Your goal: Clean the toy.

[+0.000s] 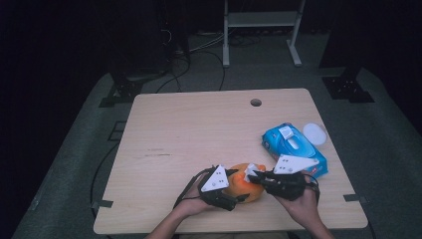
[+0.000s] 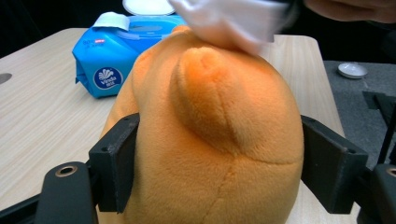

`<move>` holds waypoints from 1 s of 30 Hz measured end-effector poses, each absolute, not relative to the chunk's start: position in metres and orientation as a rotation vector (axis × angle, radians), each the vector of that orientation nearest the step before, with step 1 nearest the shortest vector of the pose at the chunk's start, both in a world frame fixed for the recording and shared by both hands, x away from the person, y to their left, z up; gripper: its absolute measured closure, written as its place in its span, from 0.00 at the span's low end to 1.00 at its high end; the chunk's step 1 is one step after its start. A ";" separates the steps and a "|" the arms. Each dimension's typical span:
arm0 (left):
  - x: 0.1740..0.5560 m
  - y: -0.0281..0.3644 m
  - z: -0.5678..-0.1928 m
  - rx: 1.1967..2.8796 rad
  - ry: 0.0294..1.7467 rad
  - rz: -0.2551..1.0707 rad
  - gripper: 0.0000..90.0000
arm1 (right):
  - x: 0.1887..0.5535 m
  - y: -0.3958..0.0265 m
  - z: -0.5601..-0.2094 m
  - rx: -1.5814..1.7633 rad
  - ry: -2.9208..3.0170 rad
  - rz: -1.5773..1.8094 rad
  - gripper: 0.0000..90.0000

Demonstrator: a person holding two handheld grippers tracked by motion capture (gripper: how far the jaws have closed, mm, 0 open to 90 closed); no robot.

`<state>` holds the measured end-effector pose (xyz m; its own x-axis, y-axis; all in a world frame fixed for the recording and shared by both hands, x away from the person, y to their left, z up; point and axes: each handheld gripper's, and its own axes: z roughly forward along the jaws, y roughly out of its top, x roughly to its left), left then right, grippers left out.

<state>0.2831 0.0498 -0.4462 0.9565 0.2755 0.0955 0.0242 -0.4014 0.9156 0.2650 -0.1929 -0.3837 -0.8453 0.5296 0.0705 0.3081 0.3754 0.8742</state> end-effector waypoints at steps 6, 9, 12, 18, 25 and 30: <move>0.276 0.044 -0.449 1.982 0.119 0.298 0.25 | 0.258 -0.181 -0.384 0.694 2.465 1.530 0.90; 0.276 0.046 -0.448 1.989 0.132 0.294 0.25 | 0.258 -0.178 -0.382 0.665 2.473 1.492 0.90; 0.277 0.046 -0.446 1.993 0.133 0.301 0.24 | 0.265 -0.188 -0.383 0.707 2.466 1.459 0.90; 0.273 0.039 -0.447 1.993 0.148 0.319 0.19 | 0.267 -0.199 -0.388 0.759 2.502 1.458 0.90; 0.269 0.039 -0.446 2.027 0.076 0.338 0.23 | 0.265 -0.186 -0.383 0.699 2.514 1.462 0.90; 0.270 0.038 -0.446 2.003 0.085 0.332 0.22 | 0.277 -0.207 -0.389 0.808 2.484 1.418 0.90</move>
